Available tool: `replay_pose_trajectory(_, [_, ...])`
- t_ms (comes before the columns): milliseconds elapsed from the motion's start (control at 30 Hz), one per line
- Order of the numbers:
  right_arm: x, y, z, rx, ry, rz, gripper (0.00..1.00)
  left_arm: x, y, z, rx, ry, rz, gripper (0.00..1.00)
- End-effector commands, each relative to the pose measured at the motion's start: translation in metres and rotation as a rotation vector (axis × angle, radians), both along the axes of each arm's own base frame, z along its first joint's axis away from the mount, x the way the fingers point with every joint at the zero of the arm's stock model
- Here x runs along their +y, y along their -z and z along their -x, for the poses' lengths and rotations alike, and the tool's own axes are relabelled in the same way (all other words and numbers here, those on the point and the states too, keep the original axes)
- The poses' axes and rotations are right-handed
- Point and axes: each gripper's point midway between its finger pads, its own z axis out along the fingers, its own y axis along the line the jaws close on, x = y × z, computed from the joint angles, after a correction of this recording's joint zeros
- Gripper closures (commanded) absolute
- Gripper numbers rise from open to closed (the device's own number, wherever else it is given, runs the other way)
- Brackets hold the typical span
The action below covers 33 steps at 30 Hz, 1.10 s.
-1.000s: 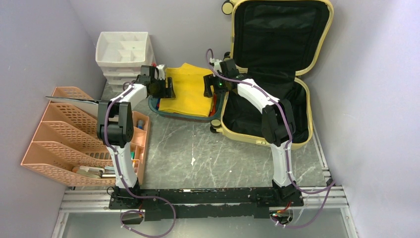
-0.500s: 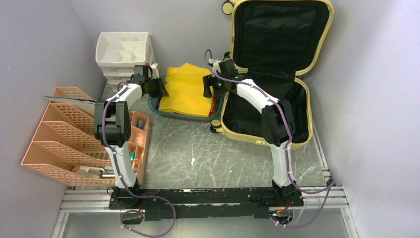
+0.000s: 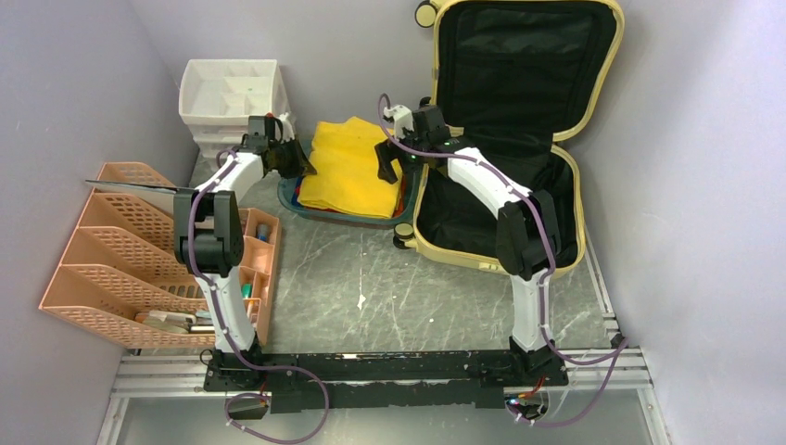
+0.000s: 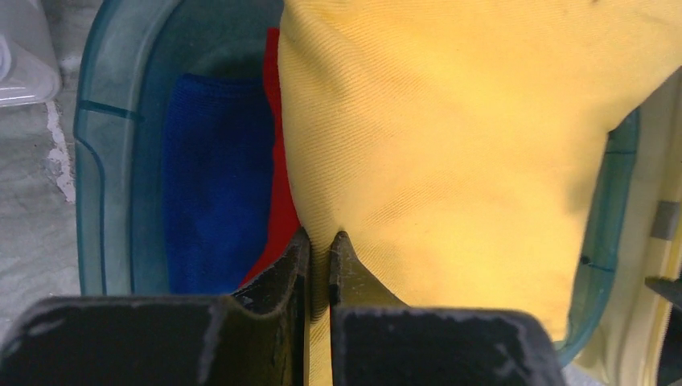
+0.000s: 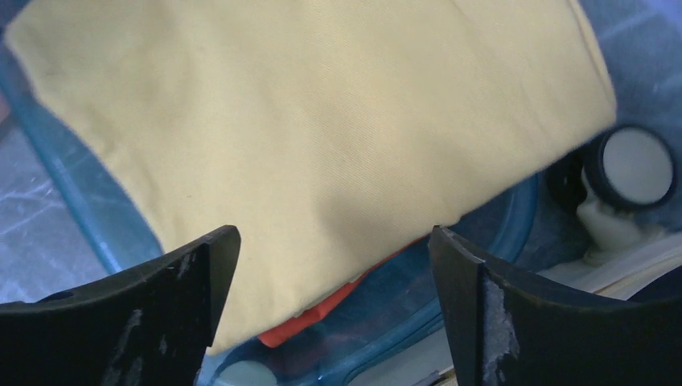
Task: Open, take out, and arrange the luggage
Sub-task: Adjust the clothes in the bin.
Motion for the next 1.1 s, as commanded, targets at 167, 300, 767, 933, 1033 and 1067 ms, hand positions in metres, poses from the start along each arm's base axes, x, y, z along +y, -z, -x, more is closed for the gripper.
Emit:
replay_pose_trajectory(167, [0.060, -0.074, 0.048, -0.337, -0.421, 0.050, 0.00, -0.041, -0.098, -0.008, -0.154, 0.008, 0.159, 0.95])
replay_pose_trajectory(300, [0.086, -0.072, 0.065, -0.400, -0.475, 0.139, 0.00, -0.047, -0.106, -0.007, -0.166, -0.003, 0.168, 0.95])
replay_pose_trajectory(767, [0.114, -0.057, 0.086, -0.346, -0.488, 0.128, 0.00, -0.049, -0.067, 0.009, -0.098, 0.025, 0.086, 0.61])
replay_pose_trajectory(933, [0.112, -0.058, 0.090, -0.338, -0.488, 0.126, 0.00, -0.050, -0.060, 0.012, -0.086, 0.039, 0.049, 0.51])
replay_pose_trajectory(1033, [0.110, -0.058, 0.090, -0.340, -0.484, 0.128, 0.00, -0.048, -0.063, 0.011, -0.101, 0.041, 0.001, 0.49])
replay_pose_trajectory(1067, [0.110, -0.058, 0.090, -0.341, -0.483, 0.129, 0.00, -0.049, -0.063, 0.012, -0.105, 0.044, -0.018, 0.48])
